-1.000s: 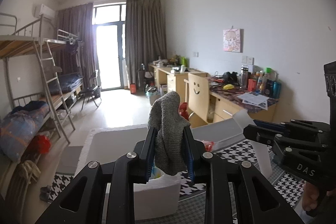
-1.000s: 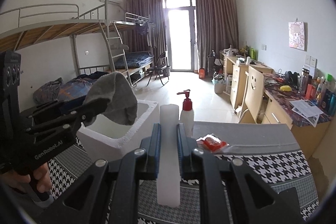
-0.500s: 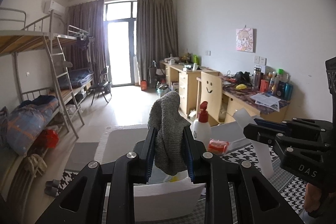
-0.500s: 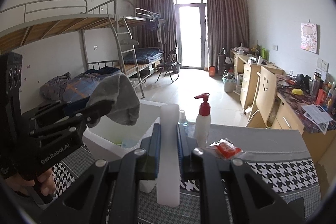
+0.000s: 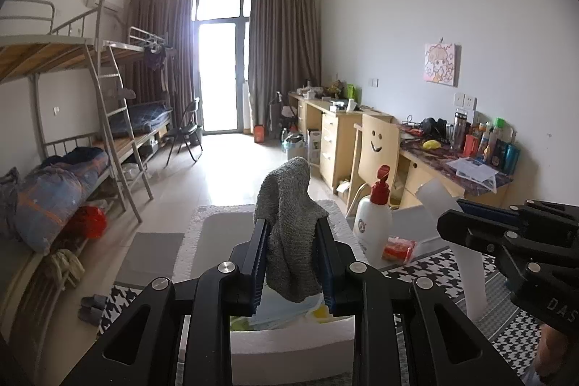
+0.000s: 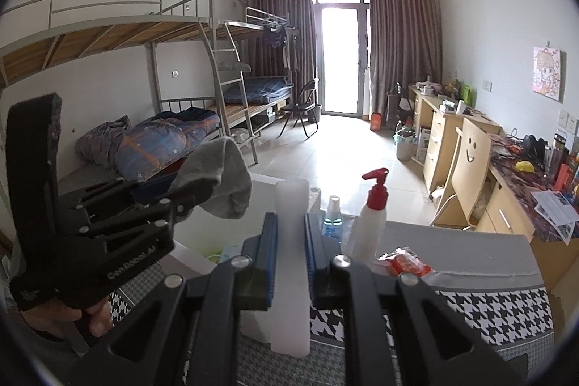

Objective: Organize soft objects
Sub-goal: 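Open the left tool to drop the sock while the right tool drops the roller into the box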

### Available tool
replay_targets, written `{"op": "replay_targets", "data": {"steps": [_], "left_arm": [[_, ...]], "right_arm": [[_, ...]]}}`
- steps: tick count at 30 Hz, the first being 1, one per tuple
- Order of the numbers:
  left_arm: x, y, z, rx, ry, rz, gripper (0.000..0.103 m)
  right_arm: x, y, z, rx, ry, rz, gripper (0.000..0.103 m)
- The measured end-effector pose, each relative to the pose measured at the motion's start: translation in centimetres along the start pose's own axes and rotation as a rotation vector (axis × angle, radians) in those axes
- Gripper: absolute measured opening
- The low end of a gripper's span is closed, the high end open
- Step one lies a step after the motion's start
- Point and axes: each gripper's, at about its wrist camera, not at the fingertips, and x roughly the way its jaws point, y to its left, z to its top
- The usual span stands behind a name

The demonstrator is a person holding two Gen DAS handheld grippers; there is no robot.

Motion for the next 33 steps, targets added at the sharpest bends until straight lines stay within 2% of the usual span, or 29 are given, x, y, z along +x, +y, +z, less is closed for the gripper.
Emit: {"op": "replay_targets", "data": {"steps": [3,5,6,7,9,12,15,20,33], "left_arm": [[0.6,0.1,-0.1,-0.008,0.015,0.000,0.028],[1.0,0.3,-0.2,-0.014,0.030,-0.003,0.035],[1.2,0.5,-0.2,-0.023,0.034,0.003,0.047],[1.1,0.7,-0.2,-0.026,0.032,0.011,0.066],[0.7,1.1,-0.2,-0.041,0.010,0.037,0.086],[0.2,1.6,-0.3,-0.047,0.000,0.045,0.087],[0.0,1.8,-0.4,-0.047,-0.003,0.071,0.097],[-0.1,2.3,-0.3,-0.064,-0.007,0.092,0.102],[-1.6,4.3,-0.7,-0.079,-0.028,0.146,0.102]], "right_arm": [[0.2,0.0,0.0,-0.004,0.003,0.004,0.018],[0.4,0.0,0.2,-0.005,0.003,0.005,0.018],[0.5,0.0,0.2,-0.006,0.005,0.003,0.018],[0.6,0.2,0.3,-0.005,0.008,0.002,0.018],[0.6,0.3,0.3,-0.006,0.008,0.001,0.018],[0.6,0.3,0.3,-0.005,0.007,-0.004,0.018],[0.9,0.3,0.3,-0.004,0.007,-0.006,0.018],[1.1,0.4,0.3,-0.007,0.011,-0.001,0.018],[2.4,1.4,1.1,-0.025,0.021,0.013,0.018]]}}
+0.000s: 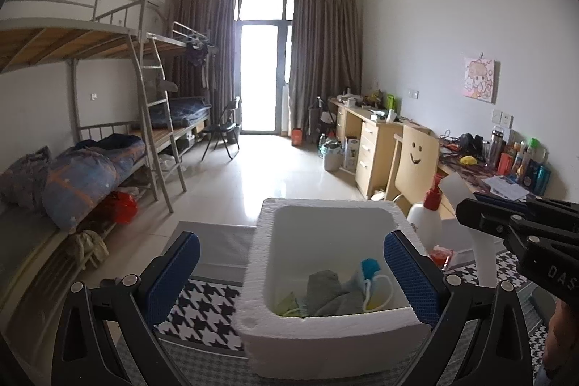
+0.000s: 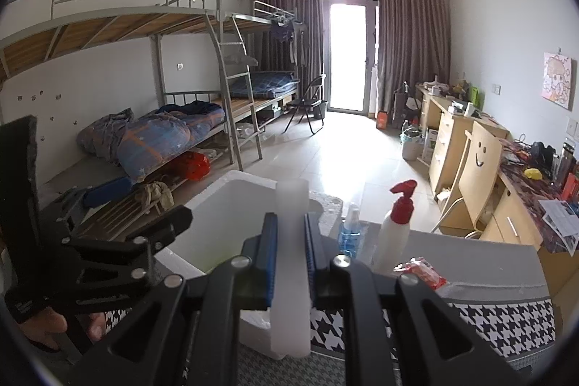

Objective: Organize soft objects
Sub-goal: 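Open the left tool to drop the sock while the right tool drops the roller into the box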

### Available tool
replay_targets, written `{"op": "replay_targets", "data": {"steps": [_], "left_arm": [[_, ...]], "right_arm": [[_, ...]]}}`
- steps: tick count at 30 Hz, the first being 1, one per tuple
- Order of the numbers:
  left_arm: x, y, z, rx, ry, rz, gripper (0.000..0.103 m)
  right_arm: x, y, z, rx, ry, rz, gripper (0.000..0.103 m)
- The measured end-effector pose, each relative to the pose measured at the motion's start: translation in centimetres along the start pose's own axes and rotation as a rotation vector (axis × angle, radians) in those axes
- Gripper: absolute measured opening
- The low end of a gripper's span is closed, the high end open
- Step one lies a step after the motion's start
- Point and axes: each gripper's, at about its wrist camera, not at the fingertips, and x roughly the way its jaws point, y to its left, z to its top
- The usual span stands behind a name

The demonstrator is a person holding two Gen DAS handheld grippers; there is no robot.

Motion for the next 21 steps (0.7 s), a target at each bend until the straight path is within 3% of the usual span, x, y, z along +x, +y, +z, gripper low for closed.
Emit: {"op": "replay_targets", "data": {"steps": [21], "left_arm": [[-1.2,2.7,-1.6,-0.014,-0.007,0.018,0.102]], "right_arm": [[3.3,1.3,1.1,-0.009,0.043,0.023,0.018]]}}
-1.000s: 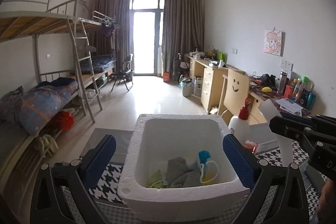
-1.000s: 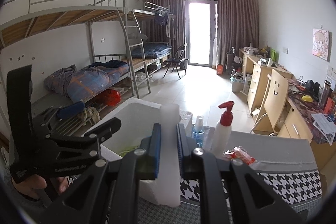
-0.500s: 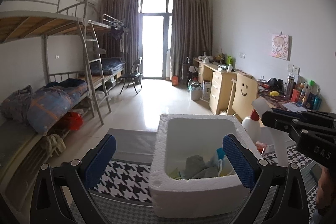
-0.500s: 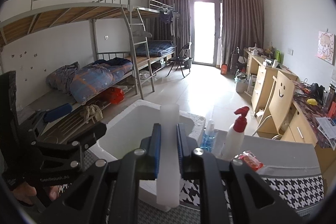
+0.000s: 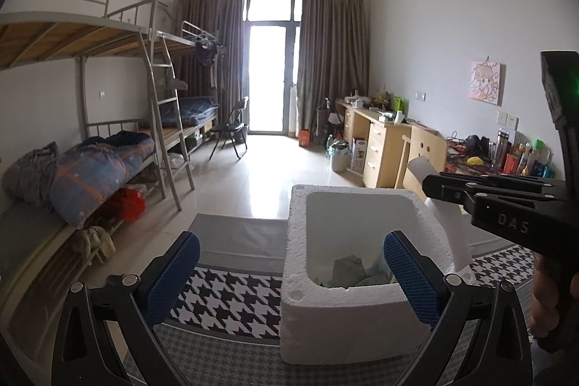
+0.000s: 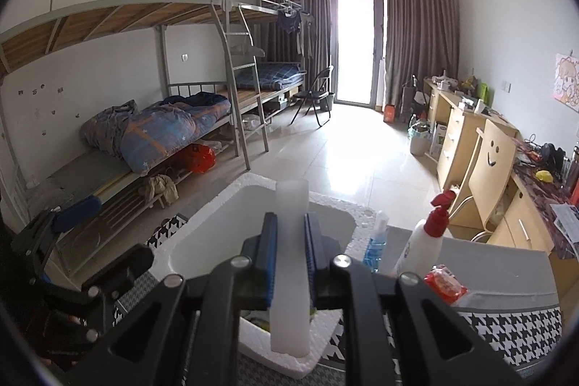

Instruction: Organize soft objects

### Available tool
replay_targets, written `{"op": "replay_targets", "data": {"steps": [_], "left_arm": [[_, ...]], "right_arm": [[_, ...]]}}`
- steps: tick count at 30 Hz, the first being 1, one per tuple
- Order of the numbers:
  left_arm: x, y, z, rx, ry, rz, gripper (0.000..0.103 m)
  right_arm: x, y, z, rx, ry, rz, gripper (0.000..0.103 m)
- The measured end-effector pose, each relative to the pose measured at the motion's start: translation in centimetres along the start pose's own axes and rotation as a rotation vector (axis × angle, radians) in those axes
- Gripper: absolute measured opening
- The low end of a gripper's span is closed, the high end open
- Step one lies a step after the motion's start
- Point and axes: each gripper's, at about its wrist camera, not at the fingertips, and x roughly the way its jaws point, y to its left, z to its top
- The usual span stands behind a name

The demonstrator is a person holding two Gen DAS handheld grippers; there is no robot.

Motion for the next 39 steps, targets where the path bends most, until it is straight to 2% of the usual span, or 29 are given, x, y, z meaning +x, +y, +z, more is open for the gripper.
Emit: {"op": "replay_targets", "data": {"steps": [16,19,21,22,36,39], "left_arm": [[0.4,0.6,-0.5,-0.007,0.018,0.042,0.102],[0.4,0.6,-0.6,-0.007,0.020,0.039,0.102],[0.3,0.4,-0.6,-0.001,0.018,0.042,0.102],[0.2,0.4,-0.6,-0.001,0.016,0.040,0.102],[-1.0,-1.3,-0.4,0.013,0.000,0.013,0.102],[-1.5,-1.9,-0.4,0.021,-0.007,0.005,0.102]], "right_arm": [[3.1,-0.1,-0.1,0.023,0.067,0.005,0.018],[3.5,-0.2,-0.2,0.029,0.091,0.017,0.036],[3.3,0.0,-0.2,0.022,0.084,-0.001,0.072],[2.9,-0.1,-0.3,0.019,0.063,-0.015,0.076],[-0.5,-1.1,-0.7,0.036,-0.002,-0.042,0.078],[-1.4,-1.1,-1.0,0.040,-0.014,-0.046,0.081]]}}
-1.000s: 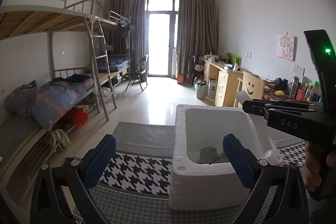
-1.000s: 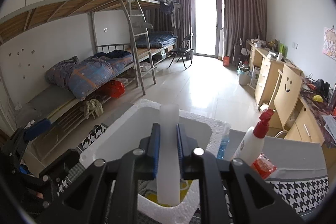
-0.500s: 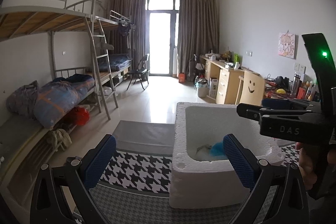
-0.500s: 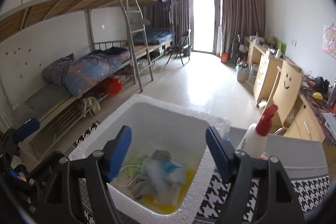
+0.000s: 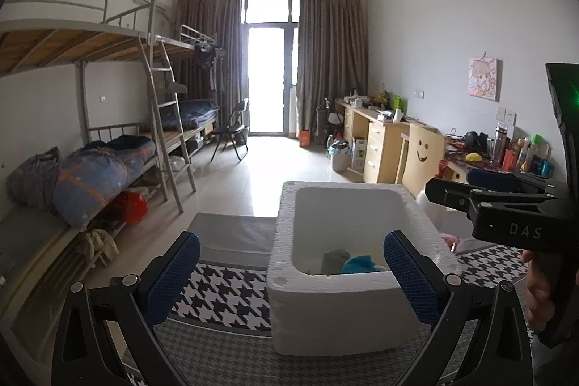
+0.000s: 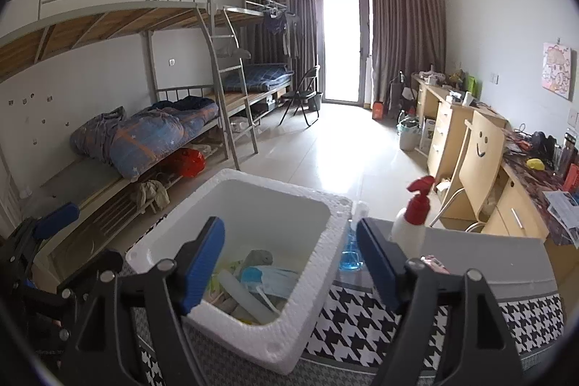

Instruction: Organize soft objects

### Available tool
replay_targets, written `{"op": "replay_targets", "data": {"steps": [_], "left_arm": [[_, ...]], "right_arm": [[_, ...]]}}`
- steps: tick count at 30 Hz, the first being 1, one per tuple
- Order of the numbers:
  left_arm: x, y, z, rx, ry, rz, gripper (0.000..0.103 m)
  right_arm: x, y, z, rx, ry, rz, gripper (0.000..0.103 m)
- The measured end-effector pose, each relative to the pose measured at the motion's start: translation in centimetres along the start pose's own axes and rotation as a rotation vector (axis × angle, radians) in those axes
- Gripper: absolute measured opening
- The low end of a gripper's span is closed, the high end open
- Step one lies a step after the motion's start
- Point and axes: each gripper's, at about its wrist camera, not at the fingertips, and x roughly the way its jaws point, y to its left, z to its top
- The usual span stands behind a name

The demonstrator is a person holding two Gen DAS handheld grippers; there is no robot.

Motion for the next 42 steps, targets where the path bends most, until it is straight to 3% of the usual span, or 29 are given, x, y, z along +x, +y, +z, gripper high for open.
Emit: {"op": "replay_targets", "data": {"steps": [11,42], "left_arm": [[-1.5,-1.1,0.2,0.003,-0.027,-0.037,0.102],[-7.1,-3.9,-0.8,0.049,-0.143,-0.088,0.102]], "right_arm": [[-3.1,-0.5,-1.0,-0.003,-0.063,-0.025,0.093],[-12.0,-2.3,-6.4,0.032,-0.209,-0.063,0.095]]}}
